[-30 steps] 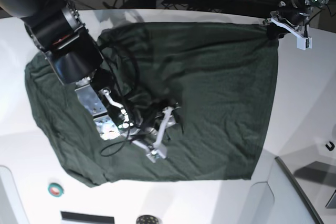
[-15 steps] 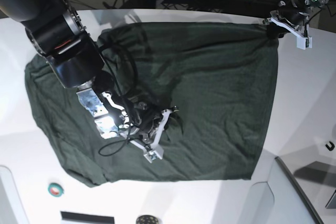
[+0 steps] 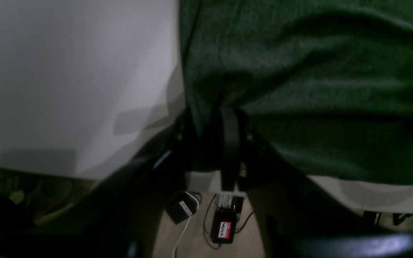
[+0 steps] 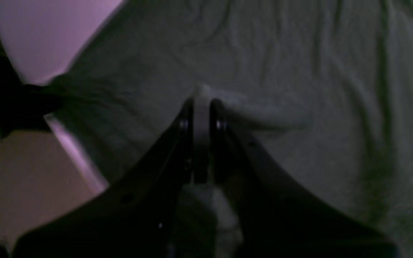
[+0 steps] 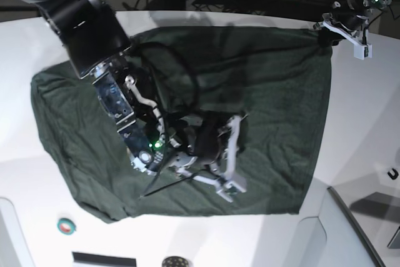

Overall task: Layout the t-shirt on the table in an organized manner, then fold the t-shirt properly
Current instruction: 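Reach the right gripper back to the shirt middle and pinch fabric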

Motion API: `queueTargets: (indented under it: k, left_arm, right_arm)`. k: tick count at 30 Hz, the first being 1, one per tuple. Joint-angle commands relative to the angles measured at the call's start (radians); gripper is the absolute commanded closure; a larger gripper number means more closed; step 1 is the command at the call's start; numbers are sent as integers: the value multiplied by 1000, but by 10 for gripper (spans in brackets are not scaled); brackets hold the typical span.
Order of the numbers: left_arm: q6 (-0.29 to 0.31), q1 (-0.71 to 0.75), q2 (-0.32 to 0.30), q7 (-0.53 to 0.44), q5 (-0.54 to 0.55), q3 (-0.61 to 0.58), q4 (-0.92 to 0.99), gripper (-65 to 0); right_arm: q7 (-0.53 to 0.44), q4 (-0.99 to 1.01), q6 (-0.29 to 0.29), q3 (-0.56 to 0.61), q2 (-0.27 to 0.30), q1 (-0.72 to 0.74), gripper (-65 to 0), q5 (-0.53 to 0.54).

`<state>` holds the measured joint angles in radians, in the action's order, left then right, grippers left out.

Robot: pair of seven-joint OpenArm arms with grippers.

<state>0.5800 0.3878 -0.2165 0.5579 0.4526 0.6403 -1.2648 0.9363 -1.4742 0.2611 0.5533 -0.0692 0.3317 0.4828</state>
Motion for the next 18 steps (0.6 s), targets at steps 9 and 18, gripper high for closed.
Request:
queueTargets:
  k: [9,18]
  left_arm:
    - [1,4,-13,0,1,5,-9,-137]
    - [1,4,-13,0,1,5,-9,-137]
  right_arm:
    - [-285,373,2,43,16,132,-17,7]
    - [-465,648,-6,46,36,220,-279,9]
